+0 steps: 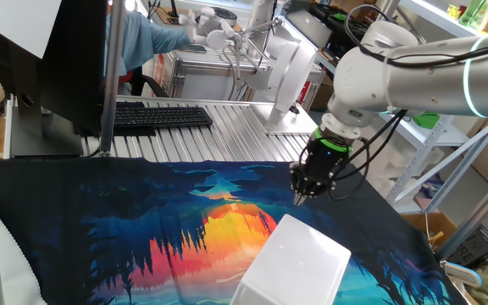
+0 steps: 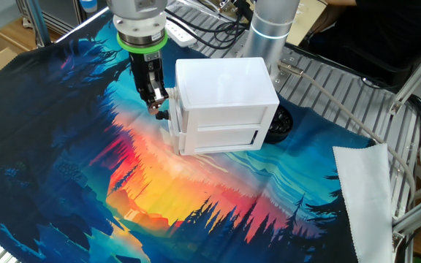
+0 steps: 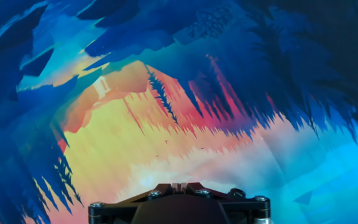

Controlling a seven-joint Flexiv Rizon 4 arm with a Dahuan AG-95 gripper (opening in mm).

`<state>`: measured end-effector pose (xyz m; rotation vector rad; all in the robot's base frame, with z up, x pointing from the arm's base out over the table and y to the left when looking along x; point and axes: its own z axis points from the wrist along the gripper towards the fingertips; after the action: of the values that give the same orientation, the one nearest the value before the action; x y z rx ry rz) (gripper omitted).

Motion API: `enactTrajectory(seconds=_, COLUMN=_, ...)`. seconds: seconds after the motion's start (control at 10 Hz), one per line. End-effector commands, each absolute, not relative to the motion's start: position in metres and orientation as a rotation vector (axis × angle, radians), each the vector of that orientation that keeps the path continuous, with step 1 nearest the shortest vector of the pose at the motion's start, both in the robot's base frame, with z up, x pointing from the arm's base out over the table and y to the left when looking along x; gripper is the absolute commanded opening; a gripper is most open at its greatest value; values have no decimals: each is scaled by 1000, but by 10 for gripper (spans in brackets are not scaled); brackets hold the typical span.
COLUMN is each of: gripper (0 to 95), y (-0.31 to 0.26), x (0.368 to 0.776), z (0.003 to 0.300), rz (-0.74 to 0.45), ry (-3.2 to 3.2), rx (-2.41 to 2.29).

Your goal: Grasp the handle and close the drawer

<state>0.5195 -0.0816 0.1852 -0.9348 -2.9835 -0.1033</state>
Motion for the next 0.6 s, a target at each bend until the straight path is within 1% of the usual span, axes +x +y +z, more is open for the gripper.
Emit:
enactTrajectory(seconds=0.1, gripper=0, y=-82, x=520, z=185, rz=-73, ry=-2984, rx=-958)
enactTrajectory(seconds=0.6, gripper=0, y=-82, x=520, z=185, rz=-19, ry=-2965, rx=-1047)
